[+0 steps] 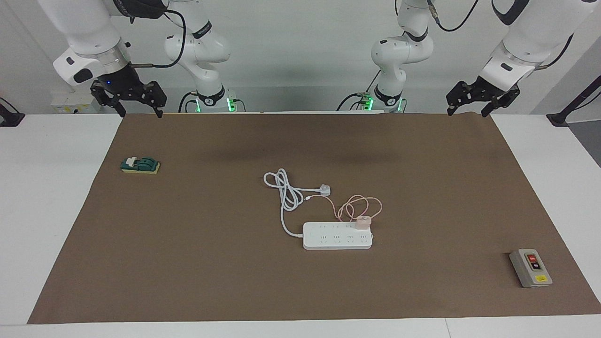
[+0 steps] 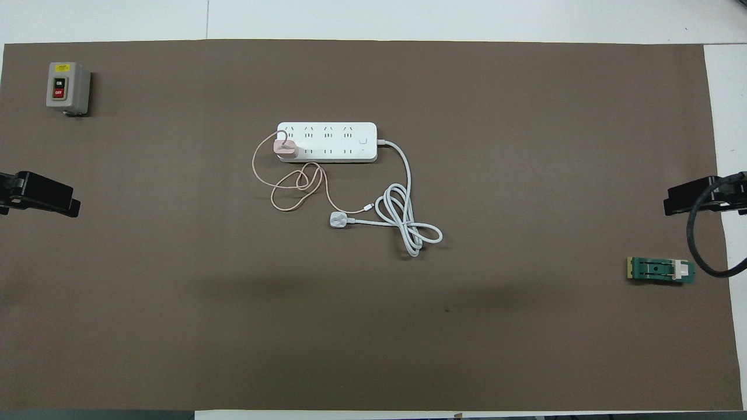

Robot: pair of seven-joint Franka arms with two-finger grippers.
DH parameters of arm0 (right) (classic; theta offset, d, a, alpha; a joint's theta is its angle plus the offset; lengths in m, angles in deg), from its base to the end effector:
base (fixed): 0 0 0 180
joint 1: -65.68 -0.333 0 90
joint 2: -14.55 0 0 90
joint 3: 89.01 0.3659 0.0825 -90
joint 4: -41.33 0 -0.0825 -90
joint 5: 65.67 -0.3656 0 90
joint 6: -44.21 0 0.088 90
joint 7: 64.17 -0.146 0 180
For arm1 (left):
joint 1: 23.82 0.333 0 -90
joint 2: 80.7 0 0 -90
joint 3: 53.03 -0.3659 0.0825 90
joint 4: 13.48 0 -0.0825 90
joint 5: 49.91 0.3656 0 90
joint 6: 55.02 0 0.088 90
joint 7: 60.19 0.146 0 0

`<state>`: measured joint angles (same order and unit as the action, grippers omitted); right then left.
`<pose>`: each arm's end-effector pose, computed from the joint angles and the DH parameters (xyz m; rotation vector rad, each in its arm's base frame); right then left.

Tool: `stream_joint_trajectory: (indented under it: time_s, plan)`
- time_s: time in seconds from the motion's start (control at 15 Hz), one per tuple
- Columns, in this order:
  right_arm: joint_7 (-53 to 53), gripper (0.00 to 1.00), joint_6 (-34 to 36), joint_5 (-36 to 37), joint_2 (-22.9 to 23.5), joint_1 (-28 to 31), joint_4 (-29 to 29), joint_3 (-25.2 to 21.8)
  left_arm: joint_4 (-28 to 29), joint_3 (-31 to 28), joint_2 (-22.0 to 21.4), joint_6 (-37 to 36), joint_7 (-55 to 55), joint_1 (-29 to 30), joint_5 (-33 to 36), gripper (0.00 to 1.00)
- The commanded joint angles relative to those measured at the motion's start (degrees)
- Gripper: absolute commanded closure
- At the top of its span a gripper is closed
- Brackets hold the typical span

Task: Plug charger into power strip

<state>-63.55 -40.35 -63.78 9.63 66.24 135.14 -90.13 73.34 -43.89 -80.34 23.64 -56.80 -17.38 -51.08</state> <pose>0.4911 -0.0200 0.6420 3.1094 -0.0315 -0.1185 0.5106 -0.0270 0.6414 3.1062 -0.1693 -0.2314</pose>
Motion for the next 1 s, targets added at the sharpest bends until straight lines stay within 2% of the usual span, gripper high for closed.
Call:
stream_joint_trajectory:
  time_s: [0.0,0.6,0.94]
  plan:
    - [1.14,0.0,0.71,-0.92,-0.96,0.32,0.41,0.15,-2.01,-1.06,2.1,-0.8,-1.11,-1.08,0.81,0.0]
    - [1.23,0.0,0.71,-0.92,-0.96,0.32,0.41,0.15,-0.77,-1.84,2.45,0.88,-3.83,-1.52,0.81,0.0]
    - [1.23,0.0,0.71,-0.92,-0.96,0.23,0.41,0.15,-0.51,-2.11,2.98,4.13,-3.83,-1.7,0.81,0.0]
